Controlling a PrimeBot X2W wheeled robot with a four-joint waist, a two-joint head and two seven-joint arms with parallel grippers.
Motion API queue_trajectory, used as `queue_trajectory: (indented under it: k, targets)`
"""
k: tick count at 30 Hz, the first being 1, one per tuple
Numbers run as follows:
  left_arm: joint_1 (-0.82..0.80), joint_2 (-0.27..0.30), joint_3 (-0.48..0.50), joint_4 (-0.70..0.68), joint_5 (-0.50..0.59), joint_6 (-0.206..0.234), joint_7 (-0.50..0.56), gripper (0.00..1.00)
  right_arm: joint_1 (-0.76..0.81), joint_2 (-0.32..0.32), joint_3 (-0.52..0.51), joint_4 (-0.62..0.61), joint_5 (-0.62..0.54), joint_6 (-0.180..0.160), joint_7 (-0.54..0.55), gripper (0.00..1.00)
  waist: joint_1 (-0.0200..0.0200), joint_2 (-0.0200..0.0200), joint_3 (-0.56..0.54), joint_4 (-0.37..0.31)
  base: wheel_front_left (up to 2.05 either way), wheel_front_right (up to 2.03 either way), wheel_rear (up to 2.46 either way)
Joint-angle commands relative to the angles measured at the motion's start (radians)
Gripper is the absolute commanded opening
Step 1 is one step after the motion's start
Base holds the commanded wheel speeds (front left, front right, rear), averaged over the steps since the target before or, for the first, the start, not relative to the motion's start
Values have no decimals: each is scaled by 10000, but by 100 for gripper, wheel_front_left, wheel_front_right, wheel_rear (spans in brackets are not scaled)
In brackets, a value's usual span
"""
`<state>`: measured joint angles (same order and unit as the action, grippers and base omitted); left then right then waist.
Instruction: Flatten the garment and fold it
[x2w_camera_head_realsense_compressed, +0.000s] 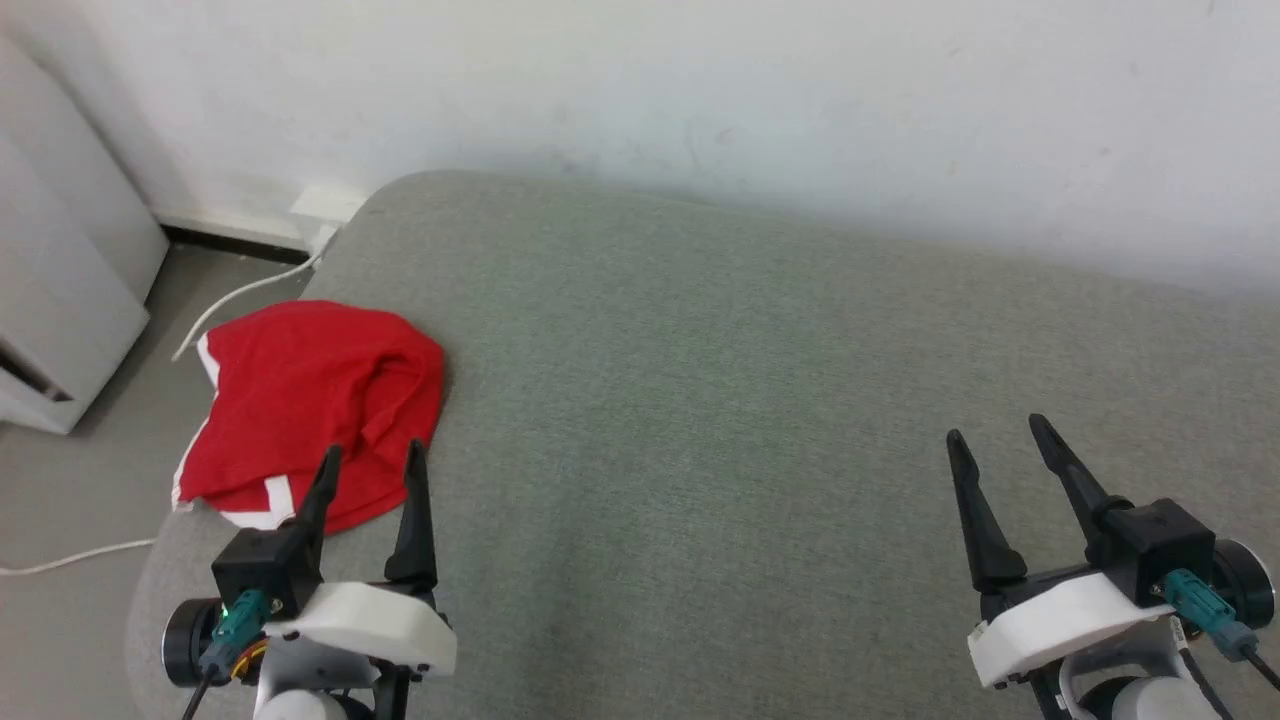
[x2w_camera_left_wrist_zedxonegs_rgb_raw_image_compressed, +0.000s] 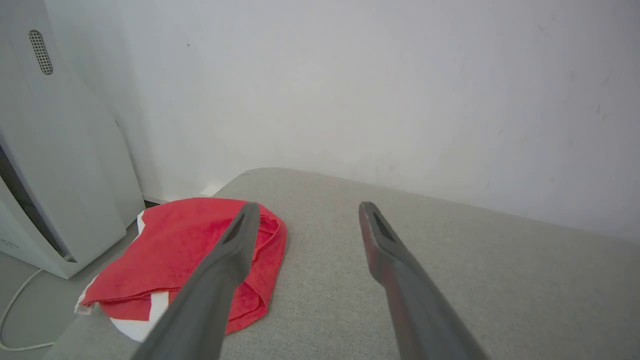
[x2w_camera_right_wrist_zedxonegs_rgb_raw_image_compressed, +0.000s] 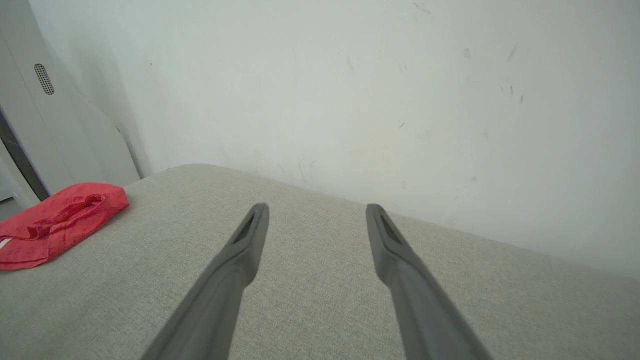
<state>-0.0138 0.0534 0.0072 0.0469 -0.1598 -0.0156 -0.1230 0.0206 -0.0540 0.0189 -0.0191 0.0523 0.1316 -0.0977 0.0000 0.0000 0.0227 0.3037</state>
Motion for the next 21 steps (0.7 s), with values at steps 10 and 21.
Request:
queue_trajectory:
  k: [10, 21]
  targets:
    - [-961, -18, 80, 123, 50, -185, -281, 100, -371, 21, 123, -201, -77, -5, -55, 100, 0, 0, 729, 468, 0, 0, 0]
    - [-3196, 730, 1117, 443, 130, -524, -510, 100, -1040, 24, 324, -458, -321, -6, 53, 100, 0, 0, 2009, -185, 0, 0, 0]
